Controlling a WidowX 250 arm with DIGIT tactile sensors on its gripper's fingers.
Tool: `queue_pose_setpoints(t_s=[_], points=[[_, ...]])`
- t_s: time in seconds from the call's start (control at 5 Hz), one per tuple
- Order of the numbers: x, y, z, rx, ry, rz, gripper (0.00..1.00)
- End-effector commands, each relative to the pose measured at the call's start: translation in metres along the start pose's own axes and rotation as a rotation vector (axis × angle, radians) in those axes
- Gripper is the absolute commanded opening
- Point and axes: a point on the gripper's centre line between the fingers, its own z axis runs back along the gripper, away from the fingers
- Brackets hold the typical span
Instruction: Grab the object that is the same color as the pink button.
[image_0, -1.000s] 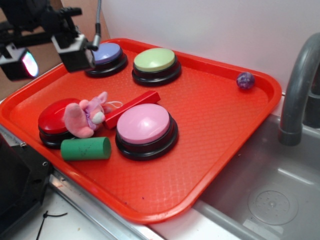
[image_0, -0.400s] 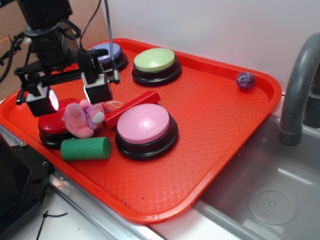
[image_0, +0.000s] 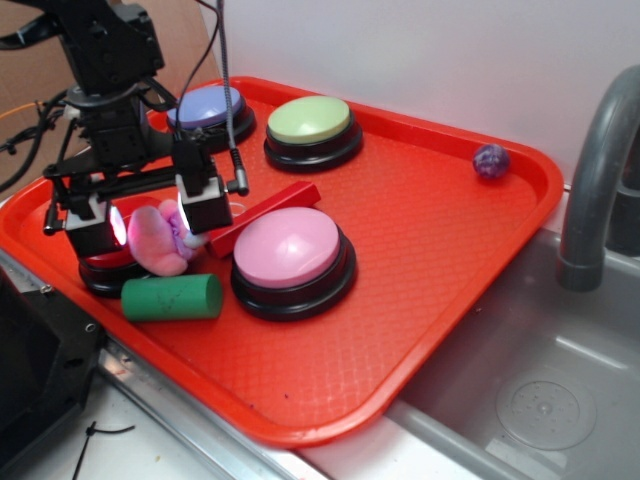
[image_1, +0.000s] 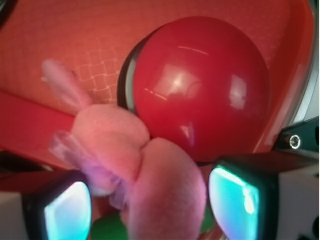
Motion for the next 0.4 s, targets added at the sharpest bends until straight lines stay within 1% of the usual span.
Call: queue_pose_setpoints(t_s=[0.0,0.2], points=[[0.004,-0.0051,-0.0052,-0.002,-0.01,0.007,0.0],[0.0048,-0.0059,-0.0085,0.007,0.001,0.012,0.0]])
